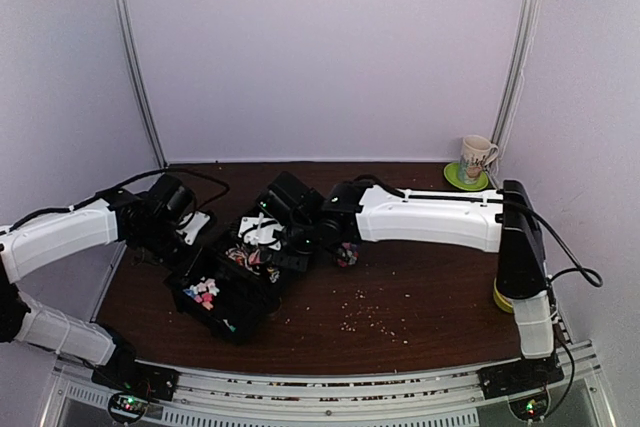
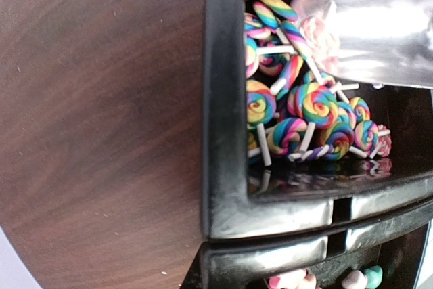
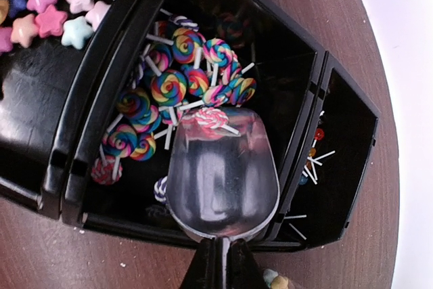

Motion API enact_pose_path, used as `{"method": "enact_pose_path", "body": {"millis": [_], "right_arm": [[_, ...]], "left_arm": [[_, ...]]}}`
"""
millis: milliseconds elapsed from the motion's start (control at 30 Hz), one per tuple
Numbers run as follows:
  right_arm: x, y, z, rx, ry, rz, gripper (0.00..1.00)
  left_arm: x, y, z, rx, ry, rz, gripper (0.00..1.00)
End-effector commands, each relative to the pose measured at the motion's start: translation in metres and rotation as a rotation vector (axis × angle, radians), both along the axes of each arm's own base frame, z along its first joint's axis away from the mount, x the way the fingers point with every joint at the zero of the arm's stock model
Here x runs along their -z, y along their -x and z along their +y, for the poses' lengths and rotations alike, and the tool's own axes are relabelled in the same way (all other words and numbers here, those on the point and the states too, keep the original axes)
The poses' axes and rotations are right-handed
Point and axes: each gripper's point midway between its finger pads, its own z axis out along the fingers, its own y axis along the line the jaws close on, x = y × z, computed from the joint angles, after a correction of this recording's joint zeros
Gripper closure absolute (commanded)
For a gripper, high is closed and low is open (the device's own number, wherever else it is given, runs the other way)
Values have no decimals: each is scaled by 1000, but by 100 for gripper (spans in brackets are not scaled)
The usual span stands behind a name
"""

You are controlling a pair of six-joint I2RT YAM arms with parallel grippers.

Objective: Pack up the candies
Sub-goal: Scoop the fake candies from the storage box.

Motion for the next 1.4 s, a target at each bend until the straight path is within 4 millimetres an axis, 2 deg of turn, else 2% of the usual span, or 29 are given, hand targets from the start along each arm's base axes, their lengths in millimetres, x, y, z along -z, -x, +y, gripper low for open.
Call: {"method": "enact_pose_path", "body": {"millis": [0, 133, 233, 400, 500, 600, 700, 800, 967, 1233, 1367], "right_arm": [[36, 34, -38, -49, 230, 157, 100], [22, 25, -54, 34, 266, 149, 100], [16, 27, -61, 45, 270, 160, 100], [19, 23, -62, 67, 287, 159, 100], [30, 15, -49, 93, 265, 162, 100], [38, 1, -27, 139, 188, 153, 100], [43, -5, -6, 152, 92, 153, 100], [55, 2, 7, 127, -9, 182, 100], [38, 7, 25, 82, -230, 170, 100], [47, 27, 43, -42, -294, 249, 100], [59, 36, 46, -83, -288, 285, 100]], "left_arm": [[-88, -66, -32, 5, 154, -373, 100], [-84, -71, -27, -14, 114, -371, 100], [-84, -71, -24, -12, 87, -375, 100], [-92, -72, -27, 7, 99, -381, 100], [-93, -69, -36, 38, 140, -368, 100], [-95, -66, -44, 58, 184, -362, 100], [-100, -64, -52, 77, 232, -361, 100], [-104, -63, -58, 89, 271, -357, 100], [-97, -65, -64, 96, 283, -323, 100], [-91, -63, -72, 143, 319, -345, 100], [-91, -59, -75, 170, 340, -350, 100]]}}
